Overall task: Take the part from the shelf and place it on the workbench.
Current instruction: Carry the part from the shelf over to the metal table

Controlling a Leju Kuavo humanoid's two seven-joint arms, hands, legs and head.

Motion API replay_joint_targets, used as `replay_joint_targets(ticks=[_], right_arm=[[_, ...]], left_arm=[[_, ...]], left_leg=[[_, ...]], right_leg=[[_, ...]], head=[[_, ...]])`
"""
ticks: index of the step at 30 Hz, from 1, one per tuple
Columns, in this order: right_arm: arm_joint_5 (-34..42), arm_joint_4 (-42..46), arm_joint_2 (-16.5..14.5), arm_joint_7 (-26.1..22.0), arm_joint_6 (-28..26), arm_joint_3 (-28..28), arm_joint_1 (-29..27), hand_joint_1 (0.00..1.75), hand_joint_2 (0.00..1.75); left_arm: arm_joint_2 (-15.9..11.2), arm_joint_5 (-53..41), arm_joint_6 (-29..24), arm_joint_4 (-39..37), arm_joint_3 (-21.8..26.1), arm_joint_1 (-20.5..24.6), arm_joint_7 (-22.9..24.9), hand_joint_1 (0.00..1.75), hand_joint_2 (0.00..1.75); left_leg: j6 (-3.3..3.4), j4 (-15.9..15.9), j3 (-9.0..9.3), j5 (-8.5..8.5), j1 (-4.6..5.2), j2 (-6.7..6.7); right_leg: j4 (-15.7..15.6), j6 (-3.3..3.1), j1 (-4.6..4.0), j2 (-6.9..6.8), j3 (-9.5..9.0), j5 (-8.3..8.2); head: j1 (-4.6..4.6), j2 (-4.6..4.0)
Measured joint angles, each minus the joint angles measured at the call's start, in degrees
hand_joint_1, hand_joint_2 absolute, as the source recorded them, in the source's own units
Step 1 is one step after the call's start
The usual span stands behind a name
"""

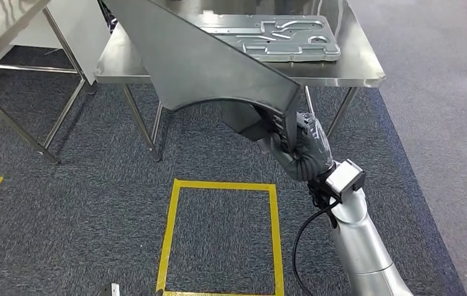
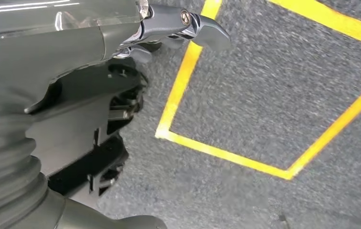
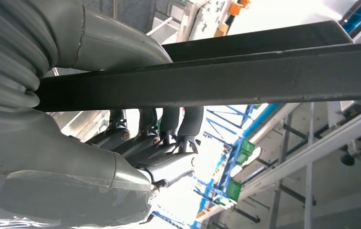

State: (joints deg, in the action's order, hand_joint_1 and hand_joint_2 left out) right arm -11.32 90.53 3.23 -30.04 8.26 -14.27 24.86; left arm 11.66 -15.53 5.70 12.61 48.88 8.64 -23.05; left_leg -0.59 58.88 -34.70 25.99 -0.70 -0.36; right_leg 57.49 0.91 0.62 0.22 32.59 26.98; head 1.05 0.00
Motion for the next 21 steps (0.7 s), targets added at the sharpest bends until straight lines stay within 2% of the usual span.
replay_joint_targets(ticks=[2, 4, 5, 7, 8, 9, 10, 12, 13, 14, 16, 18, 19, 21], right_arm=[[-0.01, 0.01, 0.00, 0.01, 0.01, 0.00, 0.10, 1.75, 1.75], [-0.01, 0.02, 0.00, -0.01, -0.01, 0.00, 0.26, 1.75, 1.75], [-0.01, 0.02, 0.00, -0.01, -0.03, 0.00, 0.32, 1.75, 1.75], [-0.14, 0.01, 0.04, -0.02, -0.16, 0.00, 0.26, 1.75, 1.75], [-0.39, -0.01, 0.09, -0.03, -0.33, 0.00, 0.14, 1.75, 1.75], [-0.84, -0.01, 0.15, -0.03, -0.62, 0.00, 0.04, 1.75, 1.75], [-1.43, -0.01, 0.21, -0.04, -1.01, 0.00, 0.00, 1.75, 1.75], [-3.13, -0.01, 0.30, -0.01, -2.13, 0.00, 0.19, 1.75, 1.75], [-4.29, 0.00, 0.33, 0.04, -2.88, -0.01, 0.38, 1.75, 1.75], [-5.67, 0.00, 0.36, 0.13, -3.76, -0.05, 0.57, 1.75, 1.75], [-8.78, 0.00, 0.46, 0.40, -5.63, -0.17, 0.85, 1.75, 1.75], [-11.79, 0.01, 0.60, 0.92, -7.29, -0.41, 1.00, 1.75, 1.75], [-13.09, 0.02, 0.67, 1.17, -7.94, -0.57, 1.10, 1.75, 1.75], [-15.47, 0.02, 0.70, 1.65, -9.17, -1.13, 1.28, 1.75, 1.75]], left_arm=[[-0.01, 0.02, 0.00, 0.00, 0.02, -0.11, -0.05, 0.00, 1.75], [-0.01, 0.02, 0.01, 0.00, 0.03, -0.10, -0.11, 0.00, 1.75], [-0.01, 0.02, 0.02, 0.00, 0.04, -0.05, -0.13, 0.00, 1.75], [-0.01, 0.03, 0.02, 0.00, 0.04, 0.00, -0.14, 0.00, 1.75], [-0.01, 0.07, 0.02, 0.00, 0.04, -0.03, -0.16, 0.00, 1.75], [-0.01, 0.12, 0.02, 0.00, 0.05, -0.08, -0.20, 0.00, 1.75], [-0.01, 0.15, 0.02, 0.00, 0.05, -0.11, -0.24, 0.00, 1.75], [0.03, 0.22, 0.04, 0.00, 0.06, -0.17, -0.32, 0.00, 1.75], [0.04, 0.26, 0.07, 0.00, 0.06, -0.18, -0.36, 0.00, 1.75], [0.05, 0.32, 0.09, 0.00, 0.06, -0.19, -0.42, 0.00, 1.75], [0.04, 0.42, 0.13, 0.00, 0.07, -0.18, -0.56, 0.00, 1.75], [0.02, 0.49, 0.14, 0.00, 0.08, -0.18, -0.63, 0.00, 1.75], [0.01, 0.51, 0.15, 0.00, 0.08, -0.17, -0.65, 0.00, 1.75], [0.01, 0.51, 0.17, 0.00, 0.08, -0.19, -0.66, 0.00, 1.75]], left_leg=[[0.87, -0.41, 0.12, -0.02, 0.02, -0.06], [1.66, -0.88, 0.51, -0.05, -0.11, -0.05], [1.95, -1.05, 0.69, -0.04, -0.18, -0.02], [2.31, -1.06, 0.81, 0.17, -0.09, 0.01], [2.41, -1.03, 0.89, 0.29, -0.05, 0.00], [2.46, -0.99, 1.04, 0.46, -0.01, -0.05], [2.43, -0.95, 1.29, 0.66, 0.01, -0.12], [2.16, -0.88, 2.02, 1.20, 0.06, -0.25], [1.91, -0.78, 2.27, 1.51, 0.18, -0.29], [1.64, -0.76, 2.40, 1.74, 0.27, -0.29], [1.05, -0.89, 2.49, 2.01, 0.40, -0.24], [0.46, -0.71, 2.58, 2.50, 0.41, -0.14], [0.21, 0.34, 2.23, 3.21, 0.41, -0.09], [-0.20, 6.38, -0.60, 6.17, 0.29, -0.02]], right_leg=[[-0.04, 0.66, 0.11, -0.05, 0.00, 0.18], [1.92, 1.18, 0.23, -0.11, 0.81, 1.46], [4.58, 1.36, 0.28, -0.12, 2.13, 2.78], [12.47, 1.57, 0.29, -0.12, 6.50, 5.78], [15.62, 1.63, 0.30, -0.13, 8.48, 6.45], [16.82, 1.61, 0.30, -0.13, 9.56, 5.99], [15.63, 1.51, 0.29, -0.13, 9.43, 4.40], [8.08, 1.03, 0.21, -0.14, 6.43, -0.30], [4.37, 0.78, 0.07, -0.15, 4.82, -1.81], [1.92, 0.56, -0.07, -0.15, 3.76, -2.57], [0.61, 0.19, -0.33, -0.07, 3.19, -2.37], [0.26, -0.36, -0.04, -0.01, 2.84, -2.32], [0.00, -0.67, 0.12, -0.03, 2.56, -2.29], [-0.30, -1.21, 0.22, -0.10, 2.03, -2.09]], head=[[-0.05, 0.00], [-0.18, 0.00], [-0.26, 0.00], [-0.37, 0.00], [-0.38, 0.00], [-0.38, 0.00], [-0.39, 0.00], [-0.40, -0.01], [-0.38, -0.01], [-0.35, -0.01], [-0.31, 0.00], [-0.29, 0.00], [-0.23, 0.00], [-0.16, 0.00]])
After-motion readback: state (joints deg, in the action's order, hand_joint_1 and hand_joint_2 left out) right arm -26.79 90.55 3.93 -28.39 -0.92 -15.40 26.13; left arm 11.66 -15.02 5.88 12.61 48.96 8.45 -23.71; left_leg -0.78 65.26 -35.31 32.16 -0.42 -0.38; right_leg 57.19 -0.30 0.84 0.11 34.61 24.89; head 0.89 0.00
